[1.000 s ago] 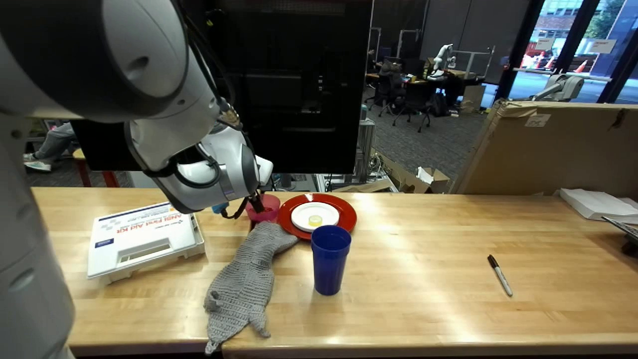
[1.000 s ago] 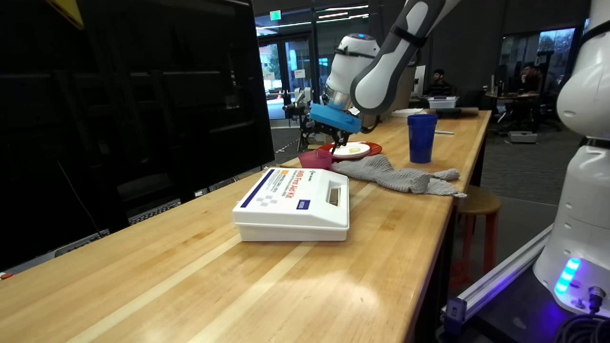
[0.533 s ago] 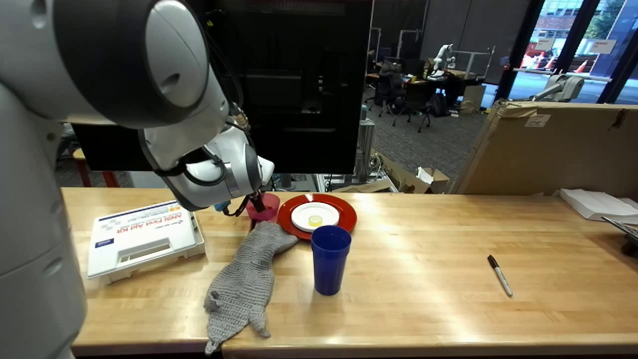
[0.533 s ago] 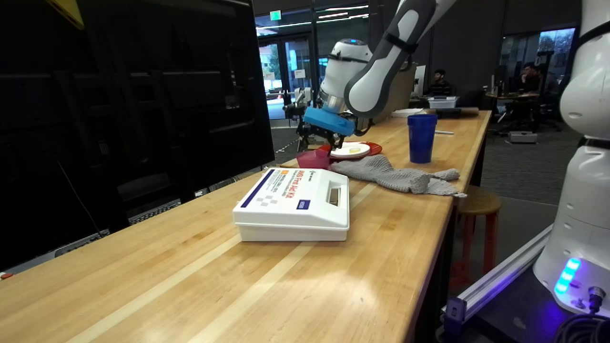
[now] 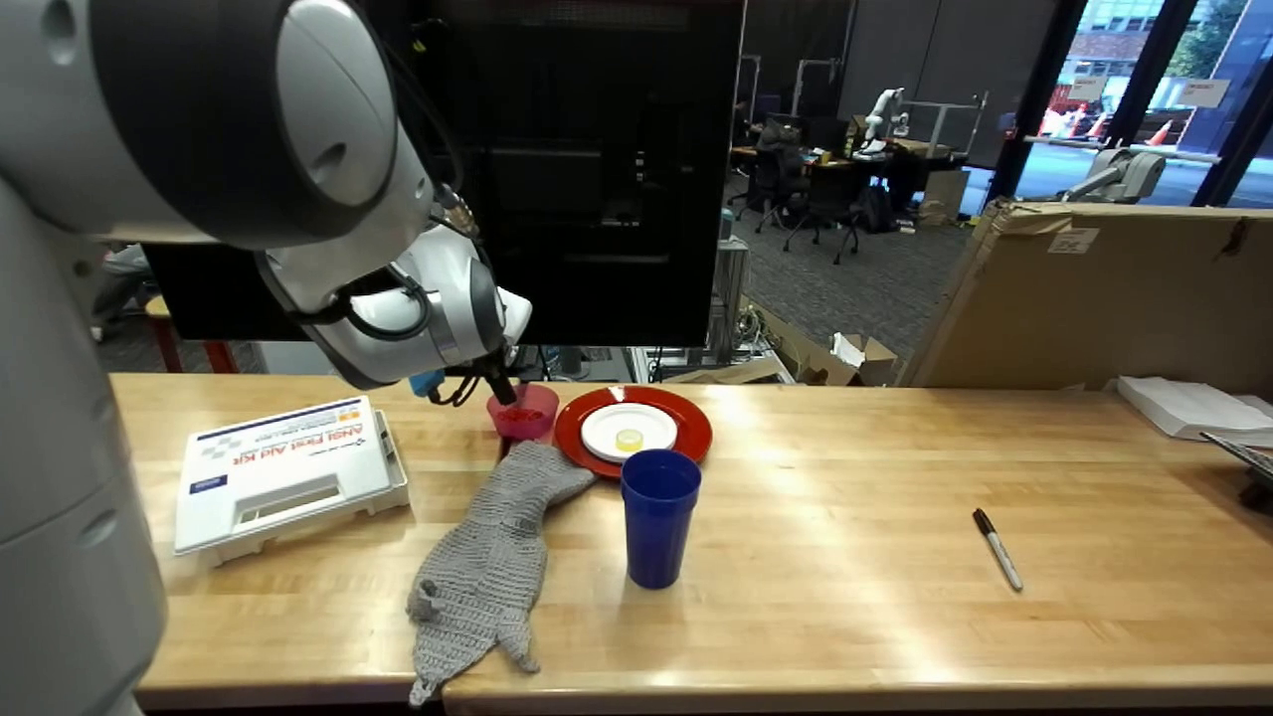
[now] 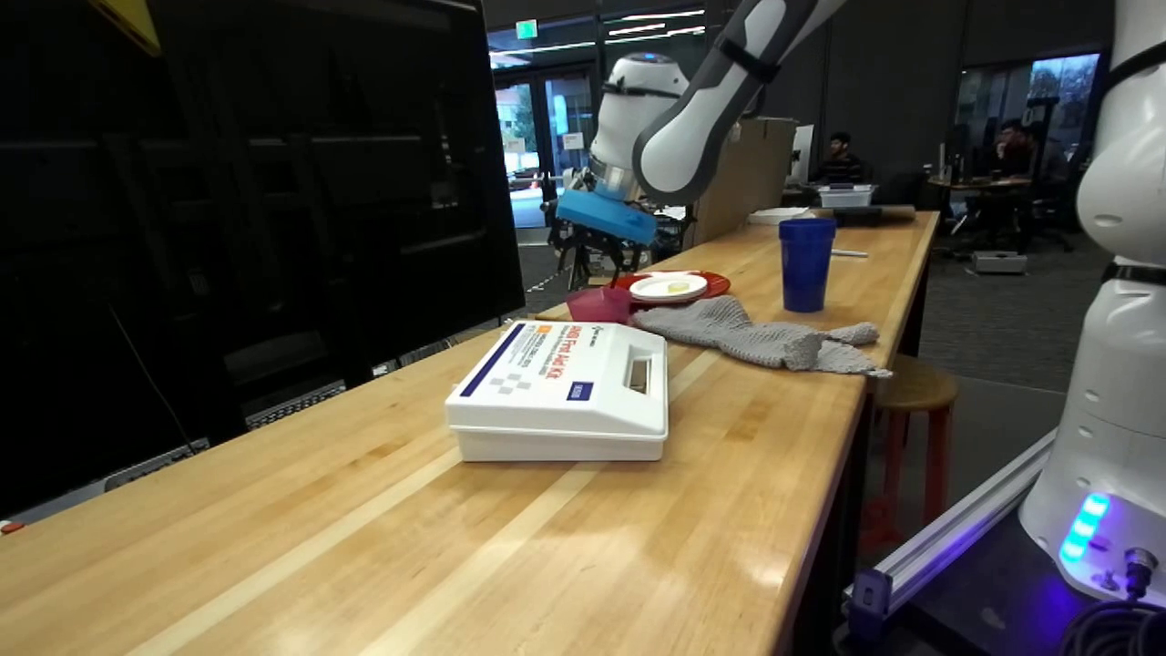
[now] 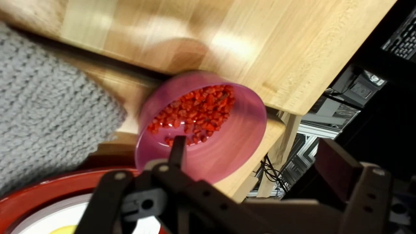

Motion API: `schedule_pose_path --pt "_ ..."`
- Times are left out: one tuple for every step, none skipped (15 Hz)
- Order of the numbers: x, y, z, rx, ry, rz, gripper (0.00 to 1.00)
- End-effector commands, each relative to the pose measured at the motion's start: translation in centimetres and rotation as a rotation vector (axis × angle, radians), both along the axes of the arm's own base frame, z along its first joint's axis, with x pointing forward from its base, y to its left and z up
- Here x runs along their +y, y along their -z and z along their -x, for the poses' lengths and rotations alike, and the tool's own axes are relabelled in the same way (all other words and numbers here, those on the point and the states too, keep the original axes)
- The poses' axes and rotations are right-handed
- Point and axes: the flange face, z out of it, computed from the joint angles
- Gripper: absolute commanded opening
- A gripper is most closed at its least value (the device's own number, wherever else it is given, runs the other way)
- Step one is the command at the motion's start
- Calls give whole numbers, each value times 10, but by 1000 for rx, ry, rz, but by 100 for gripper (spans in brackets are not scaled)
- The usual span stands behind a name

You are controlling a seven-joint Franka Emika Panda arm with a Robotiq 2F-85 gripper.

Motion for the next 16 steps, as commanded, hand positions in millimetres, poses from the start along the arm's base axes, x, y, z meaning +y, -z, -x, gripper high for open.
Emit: schedule_pose_path --pt "6 -14 10 52 88 -3 100" --pt "7 -15 13 66 109 -3 100" --pt "7 -16 15 72 124 -3 100" --pt "8 -16 16 78 136 -4 100" --pt "8 -18 17 79 150 -2 100" --pt "8 -18 18 83 162 -4 100" --pt "9 -19 19 85 172 -7 100" --pt "8 -19 20 87 187 -12 100" --pt "8 -19 20 90 202 -17 100" --pt "6 -17 21 88 220 -13 100" --pt "3 -17 20 92 237 -9 100" --pt "1 -16 19 98 255 -11 100" --pt "-2 -15 19 102 276 -10 100" --pt "-5 -13 19 107 294 -12 100" --pt "-7 -10 20 116 311 -14 100" --pt "-9 -7 21 126 323 -17 100"
